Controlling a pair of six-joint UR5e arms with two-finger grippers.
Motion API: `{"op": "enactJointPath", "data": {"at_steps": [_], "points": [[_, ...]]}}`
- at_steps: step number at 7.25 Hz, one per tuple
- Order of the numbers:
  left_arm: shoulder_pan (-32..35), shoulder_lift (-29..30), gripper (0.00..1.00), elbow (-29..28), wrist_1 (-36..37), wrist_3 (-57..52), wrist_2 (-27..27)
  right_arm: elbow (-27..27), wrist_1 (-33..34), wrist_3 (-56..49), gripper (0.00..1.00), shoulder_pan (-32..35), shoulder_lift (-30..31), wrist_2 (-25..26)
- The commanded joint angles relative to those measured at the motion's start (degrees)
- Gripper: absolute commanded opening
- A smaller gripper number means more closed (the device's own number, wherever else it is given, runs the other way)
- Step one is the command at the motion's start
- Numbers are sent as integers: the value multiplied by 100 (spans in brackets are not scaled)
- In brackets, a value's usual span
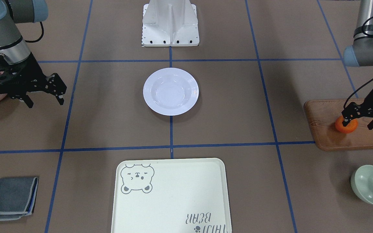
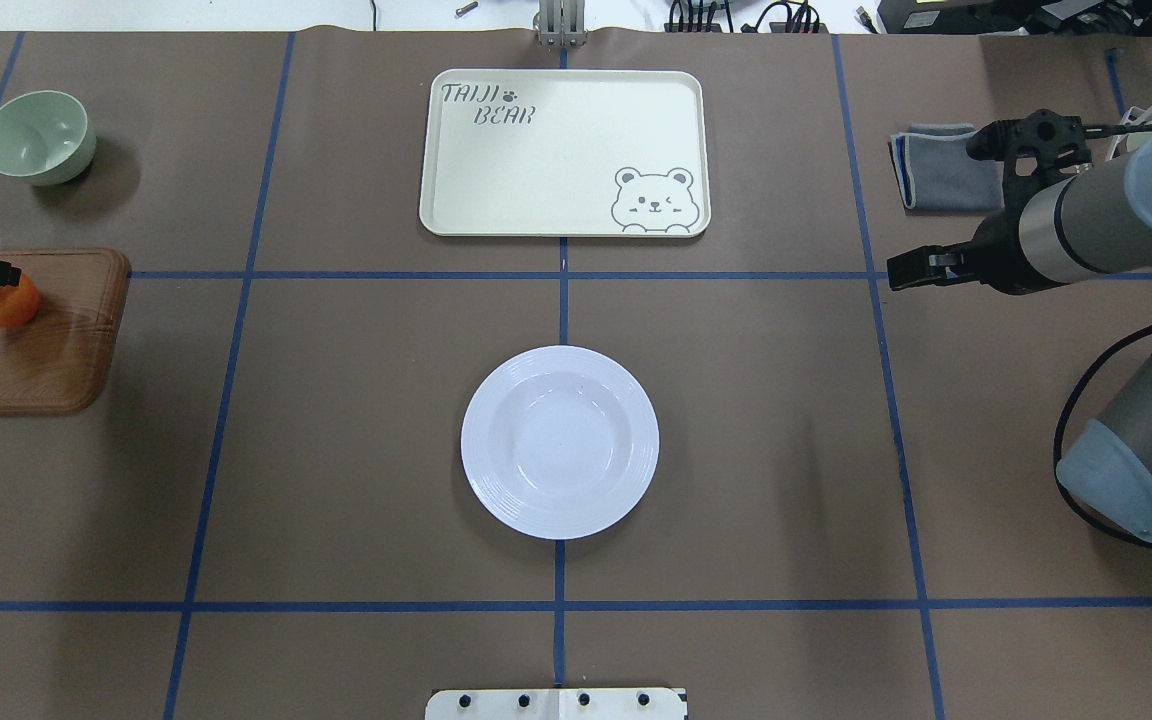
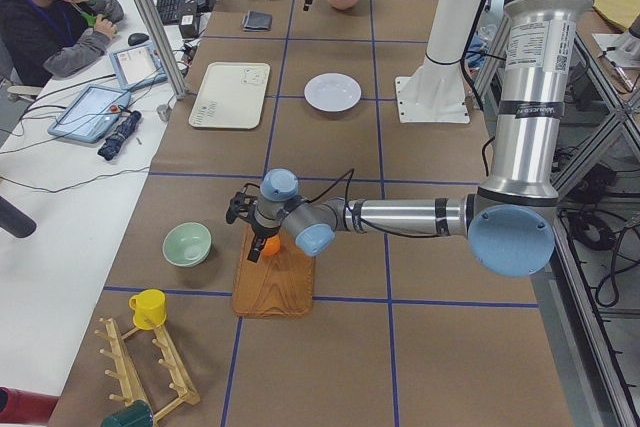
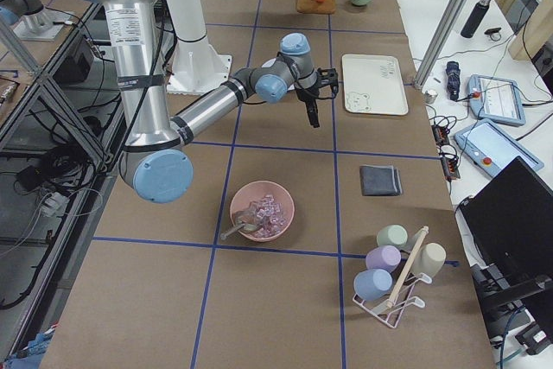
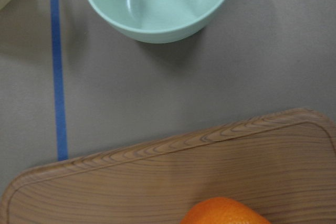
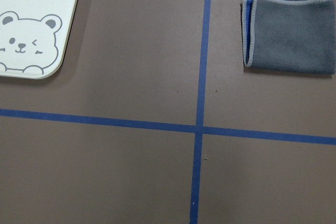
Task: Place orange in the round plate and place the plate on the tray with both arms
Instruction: 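Lower the left gripper onto the orange on the wooden board and grasp it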
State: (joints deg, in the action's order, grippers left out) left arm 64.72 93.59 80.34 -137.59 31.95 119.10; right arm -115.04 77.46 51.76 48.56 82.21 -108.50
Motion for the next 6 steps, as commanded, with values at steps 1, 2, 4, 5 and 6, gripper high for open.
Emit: {"op": "enactJointPath", "data": {"at_steps": [1, 2, 4, 5, 6], "points": [[-3, 63, 98, 35, -30, 57, 252, 17, -3, 9, 100, -127, 5, 179], [-3, 55, 98, 26, -31, 57, 393, 26, -12, 9, 100, -162, -3, 223], [15, -15, 98, 69, -22, 57, 499, 69, -12, 0, 100, -154, -4, 232], [23, -33, 98, 52, -22, -13, 639, 78, -12, 0, 100, -180, -4, 285], [24, -33, 98, 44, -4, -22, 632, 131, -47, 9, 100, -197, -4, 320]]}}
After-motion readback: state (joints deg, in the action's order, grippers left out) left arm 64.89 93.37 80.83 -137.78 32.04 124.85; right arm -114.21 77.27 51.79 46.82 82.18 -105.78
